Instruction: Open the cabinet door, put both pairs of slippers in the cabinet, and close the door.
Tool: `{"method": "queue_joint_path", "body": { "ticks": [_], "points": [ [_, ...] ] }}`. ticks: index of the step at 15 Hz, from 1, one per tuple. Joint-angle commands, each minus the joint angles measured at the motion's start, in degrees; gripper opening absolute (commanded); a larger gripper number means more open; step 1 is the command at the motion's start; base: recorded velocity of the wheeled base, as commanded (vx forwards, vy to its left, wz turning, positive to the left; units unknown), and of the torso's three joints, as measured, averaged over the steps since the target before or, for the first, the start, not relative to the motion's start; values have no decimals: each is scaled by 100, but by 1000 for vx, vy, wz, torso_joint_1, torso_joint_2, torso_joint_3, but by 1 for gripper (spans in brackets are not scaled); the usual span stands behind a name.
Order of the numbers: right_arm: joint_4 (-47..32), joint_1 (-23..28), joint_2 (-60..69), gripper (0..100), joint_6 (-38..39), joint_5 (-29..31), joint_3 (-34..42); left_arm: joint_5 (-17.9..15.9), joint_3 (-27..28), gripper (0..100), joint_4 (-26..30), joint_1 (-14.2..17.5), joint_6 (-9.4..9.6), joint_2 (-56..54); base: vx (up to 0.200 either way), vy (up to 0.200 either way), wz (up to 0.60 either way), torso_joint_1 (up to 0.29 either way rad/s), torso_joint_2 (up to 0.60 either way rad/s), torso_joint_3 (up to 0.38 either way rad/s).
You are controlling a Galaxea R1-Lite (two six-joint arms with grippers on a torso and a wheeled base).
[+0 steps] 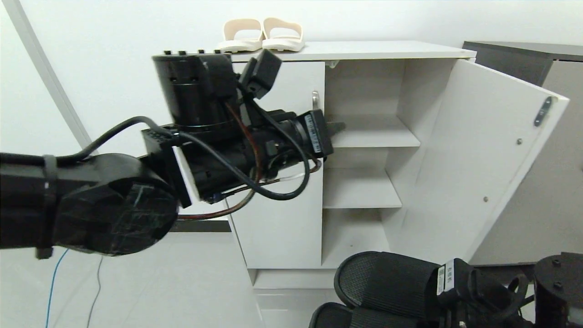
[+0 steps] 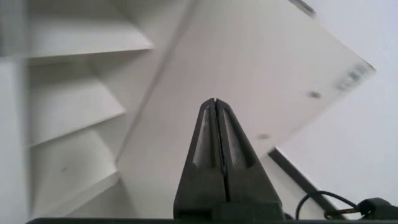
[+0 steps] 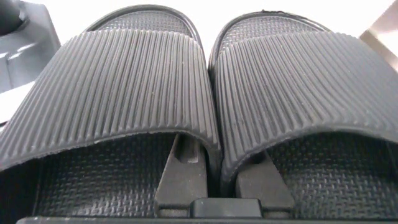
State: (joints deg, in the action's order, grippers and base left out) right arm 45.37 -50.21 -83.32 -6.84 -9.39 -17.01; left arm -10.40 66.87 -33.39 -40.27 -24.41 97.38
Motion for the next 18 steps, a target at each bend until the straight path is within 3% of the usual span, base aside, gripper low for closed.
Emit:
{"method": "queue_joint_path", "body": {
  "ticks": [1,3,5,6,7,8,9,10,12,14,15,18],
  "points": [
    [7,135,-184,0,-2,-2,-57,64,-1132,0,26,195,6,-1353,0,0,0,0,0,0],
    [7,152,-202,0,-2,-2,-57,73,-2046,0,280,344,199,-2461,0,0,0,0,0,0],
    [7,161,-202,0,7,-2,-57,398,-2696,0,817,537,648,-3506,0,0,0,0,0,0],
    [15,161,-202,0,-2,-2,-57,723,-3065,0,1344,687,1017,-4306,0,0,0,0,0,0],
    [7,170,-202,0,-2,-2,-57,750,-3224,0,1555,871,1193,-4605,0,0,0,0,0,0],
    [7,170,-202,0,7,-2,-48,767,-3408,0,1775,1179,1509,-4957,0,0,0,0,0,0],
    [7,249,-219,0,7,-2,-66,1005,-3777,0,2073,1838,2247,-5528,0,0,0,0,0,0],
    [15,275,-237,0,7,-2,-84,1339,-4085,0,2152,2225,2432,-5932,0,0,0,0,0,0],
    [7,302,-219,0,7,-2,-84,1479,-4595,0,2240,2559,2423,-6627,0,0,0,0,0,0],
    [15,319,-219,0,7,-2,-84,1567,-5245,0,2399,3411,2441,-7251,0,0,0,0,0,0],
    [15,328,-219,0,7,-2,-75,1523,-5526,0,2407,3693,2441,-7567,0,0,0,0,0,0],
    [7,363,-255,0,7,-2,-66,1479,-6282,0,2407,4070,2467,-8349,0,0,0,0,0,0]
  ]
}}
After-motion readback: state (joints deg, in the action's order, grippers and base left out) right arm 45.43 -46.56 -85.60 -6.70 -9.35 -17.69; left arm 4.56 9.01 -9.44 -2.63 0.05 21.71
